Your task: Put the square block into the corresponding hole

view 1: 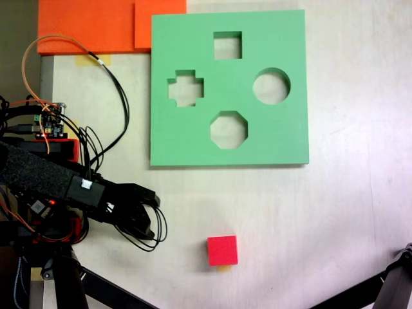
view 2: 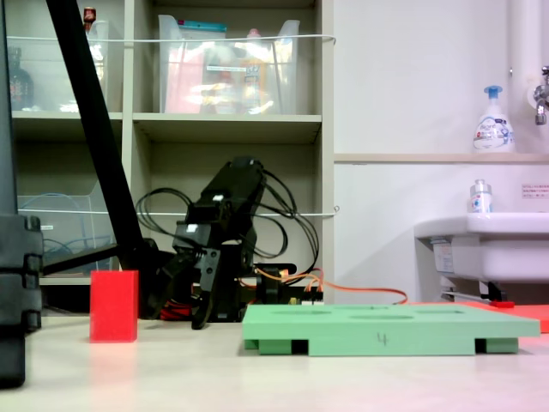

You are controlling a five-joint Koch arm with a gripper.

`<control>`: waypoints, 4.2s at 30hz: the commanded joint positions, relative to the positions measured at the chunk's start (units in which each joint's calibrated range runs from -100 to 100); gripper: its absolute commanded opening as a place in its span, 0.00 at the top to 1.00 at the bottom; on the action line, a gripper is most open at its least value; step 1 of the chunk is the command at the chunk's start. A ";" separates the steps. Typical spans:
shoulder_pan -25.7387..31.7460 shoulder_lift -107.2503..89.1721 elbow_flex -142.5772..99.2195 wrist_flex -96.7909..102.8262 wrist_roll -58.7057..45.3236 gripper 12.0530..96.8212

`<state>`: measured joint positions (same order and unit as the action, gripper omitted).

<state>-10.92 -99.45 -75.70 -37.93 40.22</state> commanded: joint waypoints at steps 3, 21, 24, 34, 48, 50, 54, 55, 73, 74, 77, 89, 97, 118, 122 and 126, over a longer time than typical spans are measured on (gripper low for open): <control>0.15 -0.55 13.29 -18.35 0.83 0.67; 2.83 39.68 67.92 -53.30 0.63 0.26; 2.93 47.36 74.10 -53.30 0.59 0.26; 3.61 71.80 89.96 -53.30 0.49 0.27; 2.34 88.00 95.04 -52.92 -1.12 0.27; 2.30 88.70 95.04 -52.92 -1.12 0.27; 2.25 89.82 95.04 -52.82 -1.32 0.27; 2.25 90.23 95.04 -52.73 -1.37 0.27; 2.10 96.66 95.04 -48.20 -1.95 0.27; 2.10 96.66 95.04 -47.72 -2.00 0.27; 2.00 97.64 95.44 -47.53 -2.20 0.27; 0.78 100.71 95.04 -48.87 -2.34 0.67; 0.34 101.27 95.04 -53.30 -2.20 0.73; 0.49 88.00 92.45 -62.07 -1.17 0.89; 1.27 83.95 92.45 -62.07 -0.34 0.89; 2.30 77.53 92.45 -62.07 1.03 0.89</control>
<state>-9.16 -16.42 15.43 -95.20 40.71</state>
